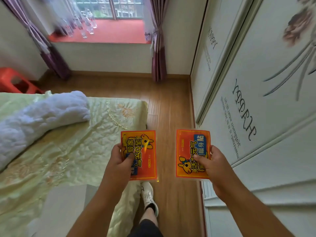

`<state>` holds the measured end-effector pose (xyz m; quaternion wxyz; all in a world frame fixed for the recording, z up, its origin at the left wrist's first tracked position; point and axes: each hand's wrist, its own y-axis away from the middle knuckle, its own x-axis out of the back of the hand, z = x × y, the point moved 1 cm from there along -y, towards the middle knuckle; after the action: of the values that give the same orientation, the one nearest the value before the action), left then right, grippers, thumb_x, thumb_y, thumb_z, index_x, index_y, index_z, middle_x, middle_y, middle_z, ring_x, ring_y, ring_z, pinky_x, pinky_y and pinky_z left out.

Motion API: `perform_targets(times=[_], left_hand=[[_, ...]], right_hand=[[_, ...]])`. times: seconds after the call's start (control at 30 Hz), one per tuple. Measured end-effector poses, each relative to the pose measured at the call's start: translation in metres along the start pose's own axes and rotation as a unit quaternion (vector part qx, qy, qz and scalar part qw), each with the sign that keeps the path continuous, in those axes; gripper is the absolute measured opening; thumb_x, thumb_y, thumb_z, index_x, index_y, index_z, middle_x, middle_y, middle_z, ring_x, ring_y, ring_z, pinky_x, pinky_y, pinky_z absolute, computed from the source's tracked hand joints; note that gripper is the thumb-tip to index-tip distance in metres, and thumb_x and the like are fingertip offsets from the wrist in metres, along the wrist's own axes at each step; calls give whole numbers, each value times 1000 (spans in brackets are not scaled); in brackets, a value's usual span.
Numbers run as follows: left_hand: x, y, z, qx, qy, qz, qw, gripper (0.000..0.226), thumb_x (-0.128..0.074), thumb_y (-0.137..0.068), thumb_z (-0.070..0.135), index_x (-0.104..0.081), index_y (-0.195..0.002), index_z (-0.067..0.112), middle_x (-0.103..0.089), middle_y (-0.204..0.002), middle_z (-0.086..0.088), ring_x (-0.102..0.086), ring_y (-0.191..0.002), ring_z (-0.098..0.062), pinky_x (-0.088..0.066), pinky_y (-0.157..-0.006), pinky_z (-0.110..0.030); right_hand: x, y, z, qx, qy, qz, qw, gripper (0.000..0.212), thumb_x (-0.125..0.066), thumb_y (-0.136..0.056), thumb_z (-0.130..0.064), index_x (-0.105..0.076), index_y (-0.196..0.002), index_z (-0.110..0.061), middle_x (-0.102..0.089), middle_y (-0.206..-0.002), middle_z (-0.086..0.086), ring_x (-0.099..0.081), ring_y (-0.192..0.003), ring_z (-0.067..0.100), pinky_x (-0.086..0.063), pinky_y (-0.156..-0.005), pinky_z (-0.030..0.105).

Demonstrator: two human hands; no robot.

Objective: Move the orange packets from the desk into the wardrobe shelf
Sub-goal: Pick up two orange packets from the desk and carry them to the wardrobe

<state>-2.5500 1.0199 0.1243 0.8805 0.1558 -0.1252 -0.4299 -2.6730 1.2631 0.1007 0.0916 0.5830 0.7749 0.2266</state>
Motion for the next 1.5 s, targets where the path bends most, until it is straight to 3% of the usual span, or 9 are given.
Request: perform_targets(times=[0.1, 0.27, 0.53, 0.67, 0.83, 1.0, 1.17, 1.33, 1.5], left_hand=[[-16, -60, 23, -8, 21, -20, 1000, 27, -49, -105, 6, -57, -115, 29, -79, -99, 1, -77, -79, -14, -58, -62, -34], [-33, -162, 80, -23, 26, -54, 998, 26, -48, -105, 5, -57, -112, 29, -78, -99, 0, -77, -83, -16, -59, -63, -33], [-71, -288, 157, -37, -23, -101, 994, 25, -48, -105, 6, -57, -111, 28, -75, -107, -3, -76, -95, -23, -61, -82, -46], [-96, -341, 176, -23, -41, -113, 992, 24, -47, -106, 6, -57, -114, 27, -77, -105, 0, -77, -94, -21, -61, -81, -45], [-131, -415, 210, -26, -61, -87, 994, 23, -47, -106, 7, -55, -116, 26, -75, -109, -3, -76, -95, -22, -62, -83, -48], [-170, -481, 273, -46, -62, -63, 995, 24, -47, -105, 4, -55, -112, 25, -72, -109, -7, -75, -95, -25, -62, -72, -41], [-209, -538, 315, -78, -38, -54, 995, 24, -48, -104, 4, -55, -113, 25, -72, -108, -7, -75, -93, -25, -62, -77, -49], [-269, -586, 327, -42, -56, -117, 991, 24, -48, -104, 6, -55, -112, 28, -73, -105, -5, -76, -90, -22, -61, -72, -42], [-349, -636, 346, -45, -107, -229, 966, 24, -49, -104, 8, -57, -111, 30, -75, -107, -5, -75, -95, -25, -61, -77, -45]], right_hand=[[-2, -44, -22, -4, -7, 24, 1000, 22, -69, -98, -11, -65, -116, -22, -80, -106, 3, -79, -94, 22, -63, -86, 48], [-17, -117, -79, 4, -23, 47, 999, 20, -66, -99, -7, -65, -114, -20, -81, -102, 3, -80, -87, 17, -60, -71, 33], [-33, -219, -148, 17, -44, 66, 997, 20, -67, -99, -15, -66, -116, -25, -81, -104, 0, -79, -96, 21, -60, -92, 52], [-25, -283, -166, 9, -49, 78, 996, 22, -68, -98, -15, -66, -118, -25, -81, -106, 1, -78, -99, 23, -59, -96, 55], [-16, -381, -206, 7, -93, 61, 994, 26, -67, -99, -11, -65, -122, -24, -81, -106, 1, -77, -102, 25, -59, -91, 48], [-4, -469, -270, 16, -108, 46, 993, 23, -67, -99, -8, -64, -119, -20, -80, -108, 4, -77, -99, 25, -59, -81, 41], [12, -528, -328, 39, -92, 37, 994, 22, -67, -99, -9, -63, -118, -20, -79, -108, 2, -77, -98, 21, -57, -76, 34], [38, -551, -342, 34, -107, 72, 991, 22, -67, -99, -9, -64, -118, -21, -81, -104, 0, -80, -93, 19, -61, -82, 40], [68, -561, -330, 1, -148, 200, 968, 22, -68, -98, -11, -65, -116, -24, -81, -102, -1, -80, -90, 18, -61, -83, 42]])
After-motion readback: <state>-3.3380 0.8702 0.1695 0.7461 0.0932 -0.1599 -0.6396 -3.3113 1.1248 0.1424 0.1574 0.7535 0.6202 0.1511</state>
